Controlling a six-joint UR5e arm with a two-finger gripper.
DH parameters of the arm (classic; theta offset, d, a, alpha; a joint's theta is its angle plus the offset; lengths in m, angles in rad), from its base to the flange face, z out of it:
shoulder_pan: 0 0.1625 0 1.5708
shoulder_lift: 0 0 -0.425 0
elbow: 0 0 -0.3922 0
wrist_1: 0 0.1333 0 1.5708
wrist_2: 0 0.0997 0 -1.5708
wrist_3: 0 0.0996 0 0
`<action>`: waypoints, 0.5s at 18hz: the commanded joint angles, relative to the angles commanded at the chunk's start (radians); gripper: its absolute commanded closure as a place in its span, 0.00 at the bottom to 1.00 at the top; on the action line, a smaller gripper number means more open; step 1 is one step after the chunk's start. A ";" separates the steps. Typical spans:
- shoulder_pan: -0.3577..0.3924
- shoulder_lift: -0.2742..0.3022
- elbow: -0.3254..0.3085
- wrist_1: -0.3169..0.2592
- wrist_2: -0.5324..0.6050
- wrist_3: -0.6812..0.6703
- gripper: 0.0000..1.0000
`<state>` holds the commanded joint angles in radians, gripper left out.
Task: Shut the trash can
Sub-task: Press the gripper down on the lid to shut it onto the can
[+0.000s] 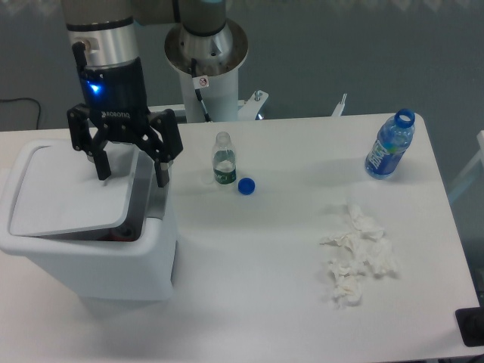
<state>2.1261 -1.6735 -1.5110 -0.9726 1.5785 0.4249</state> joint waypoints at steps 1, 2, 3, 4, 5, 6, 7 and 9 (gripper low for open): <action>0.006 -0.003 0.000 0.000 0.000 0.000 0.00; 0.012 -0.003 0.000 0.002 0.000 0.002 0.00; 0.015 -0.003 0.000 0.002 0.000 0.003 0.00; 0.020 -0.003 0.002 0.006 0.000 0.003 0.00; 0.025 -0.003 0.002 0.006 0.000 0.003 0.00; 0.026 -0.003 0.002 0.006 -0.002 0.003 0.00; 0.029 -0.003 0.003 0.008 -0.002 0.003 0.00; 0.035 -0.005 0.002 0.008 0.000 0.003 0.00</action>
<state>2.1613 -1.6782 -1.5094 -0.9649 1.5785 0.4280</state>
